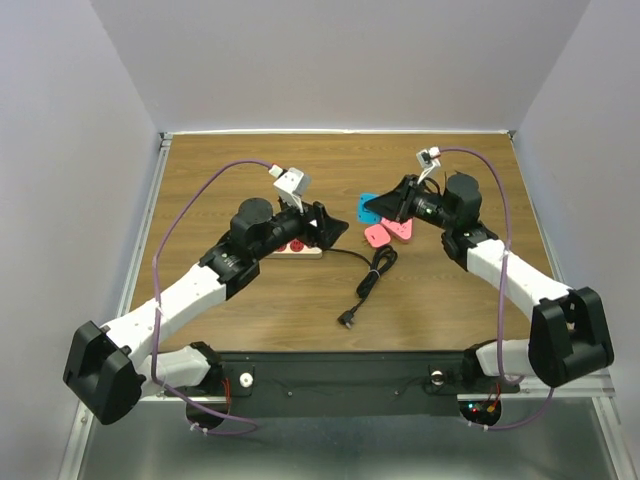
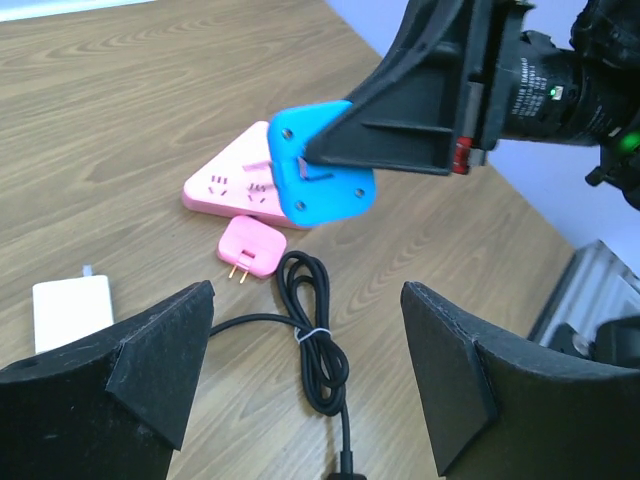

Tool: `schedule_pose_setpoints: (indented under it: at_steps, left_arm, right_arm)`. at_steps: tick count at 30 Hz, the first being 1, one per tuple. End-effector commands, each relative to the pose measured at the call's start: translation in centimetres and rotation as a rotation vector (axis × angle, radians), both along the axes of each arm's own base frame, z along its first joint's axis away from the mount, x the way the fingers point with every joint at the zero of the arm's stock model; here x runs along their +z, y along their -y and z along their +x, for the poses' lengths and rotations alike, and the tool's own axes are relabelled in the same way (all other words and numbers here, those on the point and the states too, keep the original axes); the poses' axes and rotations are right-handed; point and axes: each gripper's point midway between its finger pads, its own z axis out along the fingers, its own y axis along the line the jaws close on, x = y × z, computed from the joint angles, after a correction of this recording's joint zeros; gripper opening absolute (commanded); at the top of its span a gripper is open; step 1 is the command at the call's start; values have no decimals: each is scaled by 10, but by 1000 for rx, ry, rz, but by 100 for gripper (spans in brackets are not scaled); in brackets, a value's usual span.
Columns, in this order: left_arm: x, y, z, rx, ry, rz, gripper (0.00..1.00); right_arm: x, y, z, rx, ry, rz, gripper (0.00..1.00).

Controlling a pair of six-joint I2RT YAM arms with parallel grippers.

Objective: Insert the plug

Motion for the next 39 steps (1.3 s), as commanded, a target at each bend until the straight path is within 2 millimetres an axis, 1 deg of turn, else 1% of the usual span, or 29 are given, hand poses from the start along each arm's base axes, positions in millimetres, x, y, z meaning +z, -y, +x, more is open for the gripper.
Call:
schedule_pose_setpoints:
  at_steps: [1, 3, 5, 6, 8, 9, 12, 15, 19, 22, 24, 25, 31, 36, 37, 39]
  left_arm:
    - [26, 6, -24, -184, 68, -68, 87]
    - [28, 7, -29, -230, 75, -70, 87]
    - [30, 9, -33, -266, 76, -72, 87]
    - [32, 10, -38, -296, 81, -78, 86]
    - [36, 12, -43, -324, 92, -89, 86]
    - [36, 12, -48, -351, 94, -94, 86]
    - [39, 15, -56, -396, 103, -111, 86]
    - [35, 19, -61, -446, 86, -114, 85]
    - [35, 22, -60, -455, 88, -125, 84]
    - [33, 25, -61, -473, 81, -130, 79]
    - [35, 28, -62, -486, 86, -134, 77]
    - [32, 30, -62, -492, 80, -131, 76]
    - [30, 37, -62, -507, 75, -125, 73]
    - [31, 42, -63, -524, 84, -128, 64]
    - [31, 43, -63, -530, 85, -127, 60]
    - [31, 44, -64, -535, 91, -129, 57]
  right_arm:
    - [30, -13, -44, 246, 125, -26, 0]
    - [38, -16, -67, 352, 153, -25, 0]
    - [44, -16, -81, 412, 164, -12, 0]
    - [51, -17, -90, 450, 185, -7, 0]
    - [57, -16, -97, 474, 199, 0, 0]
    - [61, -15, -100, 483, 210, 3, 1]
    - [67, -16, -106, 513, 214, 11, 0]
    - [70, -16, -109, 536, 217, 19, 0]
    - [72, -16, -114, 558, 216, 33, 0]
    - [70, -16, -119, 578, 194, 51, 0]
    - [70, -16, -121, 583, 192, 57, 0]
    - [70, -16, -121, 583, 191, 60, 0]
    - [73, -16, -124, 595, 201, 68, 1]
    - [72, -16, -126, 609, 193, 69, 1]
    - [71, -16, -125, 606, 193, 69, 0]
    - [70, -16, -127, 611, 195, 69, 0]
